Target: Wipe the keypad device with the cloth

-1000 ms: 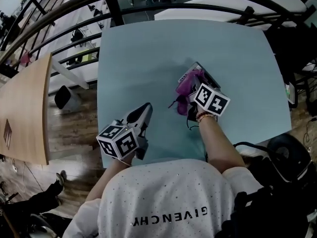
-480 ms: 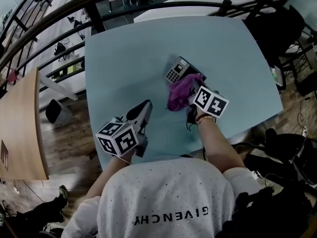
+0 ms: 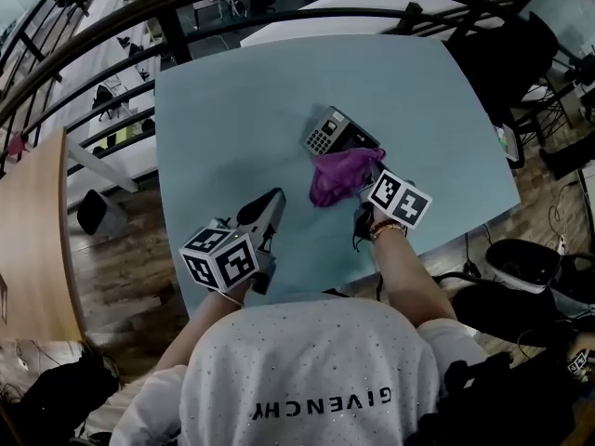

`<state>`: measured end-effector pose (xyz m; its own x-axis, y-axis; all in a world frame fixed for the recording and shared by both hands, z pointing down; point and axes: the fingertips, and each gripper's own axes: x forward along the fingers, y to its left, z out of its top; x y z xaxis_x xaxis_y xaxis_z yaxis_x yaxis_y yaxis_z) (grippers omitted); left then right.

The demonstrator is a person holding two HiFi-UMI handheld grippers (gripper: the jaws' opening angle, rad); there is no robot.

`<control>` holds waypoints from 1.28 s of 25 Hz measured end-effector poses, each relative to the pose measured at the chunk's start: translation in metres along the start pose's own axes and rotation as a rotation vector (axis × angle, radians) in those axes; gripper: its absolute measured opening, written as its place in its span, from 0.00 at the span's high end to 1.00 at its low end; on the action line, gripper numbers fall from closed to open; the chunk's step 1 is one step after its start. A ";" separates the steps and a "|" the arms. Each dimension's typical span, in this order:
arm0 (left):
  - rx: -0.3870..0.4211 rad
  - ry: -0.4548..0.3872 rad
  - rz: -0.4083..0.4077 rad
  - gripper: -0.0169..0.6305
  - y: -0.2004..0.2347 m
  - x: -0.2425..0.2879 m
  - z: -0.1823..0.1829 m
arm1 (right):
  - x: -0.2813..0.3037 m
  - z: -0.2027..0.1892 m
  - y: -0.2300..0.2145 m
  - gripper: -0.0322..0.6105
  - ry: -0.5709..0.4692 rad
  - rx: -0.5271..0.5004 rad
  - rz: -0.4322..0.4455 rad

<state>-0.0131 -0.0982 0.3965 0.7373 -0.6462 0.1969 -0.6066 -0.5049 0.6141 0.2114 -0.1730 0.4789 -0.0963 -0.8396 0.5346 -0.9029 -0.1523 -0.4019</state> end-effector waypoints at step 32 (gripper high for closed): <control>-0.076 -0.096 0.171 0.97 0.068 -0.063 -0.008 | 0.082 -0.022 0.133 0.91 0.069 -0.152 0.252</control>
<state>-0.0986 -0.0870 0.4313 0.5918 -0.7721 0.2314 -0.6932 -0.3410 0.6350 0.0744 -0.2507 0.4856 -0.3492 -0.8028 0.4833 -0.8987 0.1408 -0.4154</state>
